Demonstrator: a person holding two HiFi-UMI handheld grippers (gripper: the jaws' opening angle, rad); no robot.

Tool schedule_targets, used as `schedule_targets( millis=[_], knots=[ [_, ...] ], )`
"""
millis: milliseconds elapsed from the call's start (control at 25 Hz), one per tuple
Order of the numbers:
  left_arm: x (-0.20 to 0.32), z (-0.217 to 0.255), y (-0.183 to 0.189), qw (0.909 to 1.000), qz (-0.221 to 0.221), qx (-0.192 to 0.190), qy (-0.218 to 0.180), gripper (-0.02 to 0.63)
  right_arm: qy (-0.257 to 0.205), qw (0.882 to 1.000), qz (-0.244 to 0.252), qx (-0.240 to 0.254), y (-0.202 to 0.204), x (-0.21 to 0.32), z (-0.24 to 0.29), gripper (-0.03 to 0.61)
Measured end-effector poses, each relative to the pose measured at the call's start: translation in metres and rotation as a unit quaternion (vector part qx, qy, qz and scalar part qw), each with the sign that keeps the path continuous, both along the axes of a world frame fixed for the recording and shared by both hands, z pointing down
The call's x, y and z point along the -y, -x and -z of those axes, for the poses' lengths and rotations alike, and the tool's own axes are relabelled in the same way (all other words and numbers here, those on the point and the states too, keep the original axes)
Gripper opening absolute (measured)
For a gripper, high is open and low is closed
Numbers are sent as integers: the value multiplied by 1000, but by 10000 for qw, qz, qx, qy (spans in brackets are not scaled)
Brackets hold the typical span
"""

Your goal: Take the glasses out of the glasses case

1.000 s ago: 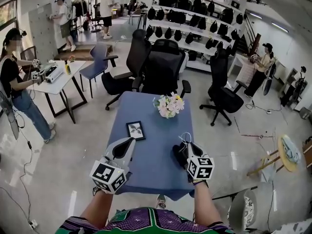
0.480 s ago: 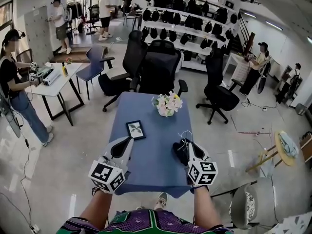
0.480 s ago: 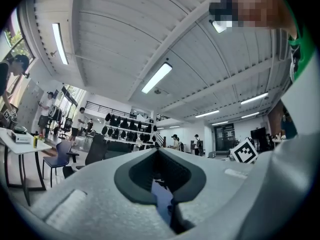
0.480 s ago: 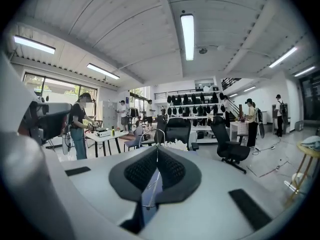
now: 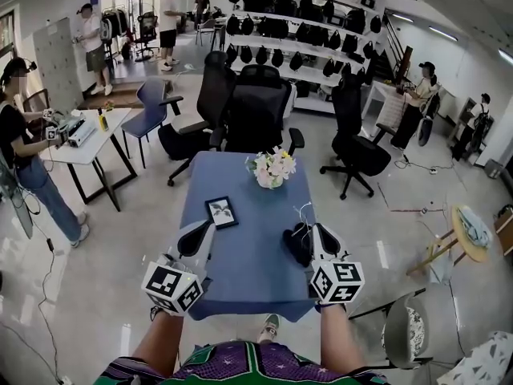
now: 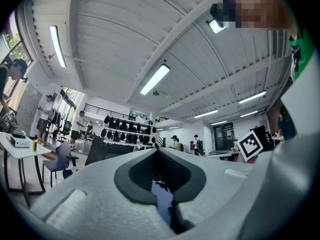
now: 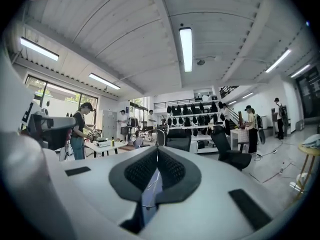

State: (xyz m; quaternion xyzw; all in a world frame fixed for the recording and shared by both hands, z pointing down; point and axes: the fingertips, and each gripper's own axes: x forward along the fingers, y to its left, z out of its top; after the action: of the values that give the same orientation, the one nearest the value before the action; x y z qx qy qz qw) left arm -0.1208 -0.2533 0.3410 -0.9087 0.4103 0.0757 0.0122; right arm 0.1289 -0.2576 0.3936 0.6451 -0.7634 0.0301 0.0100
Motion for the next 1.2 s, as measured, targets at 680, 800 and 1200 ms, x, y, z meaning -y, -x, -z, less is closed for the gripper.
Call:
schedule_targets(
  millis=[680,800,1200],
  knots=[
    [8,-4,6,9999,94,-82,-68,15,-794,9966,196,-54,16,-7,43,5],
    [7,1,4,9999,111,-104,-82,15,-903,9956,232,10,14,-12,51,5],
    [9,6,3,9997,150,-132,-129,15,-995,9950,112,-33,9,-16,58,4]
  ],
)
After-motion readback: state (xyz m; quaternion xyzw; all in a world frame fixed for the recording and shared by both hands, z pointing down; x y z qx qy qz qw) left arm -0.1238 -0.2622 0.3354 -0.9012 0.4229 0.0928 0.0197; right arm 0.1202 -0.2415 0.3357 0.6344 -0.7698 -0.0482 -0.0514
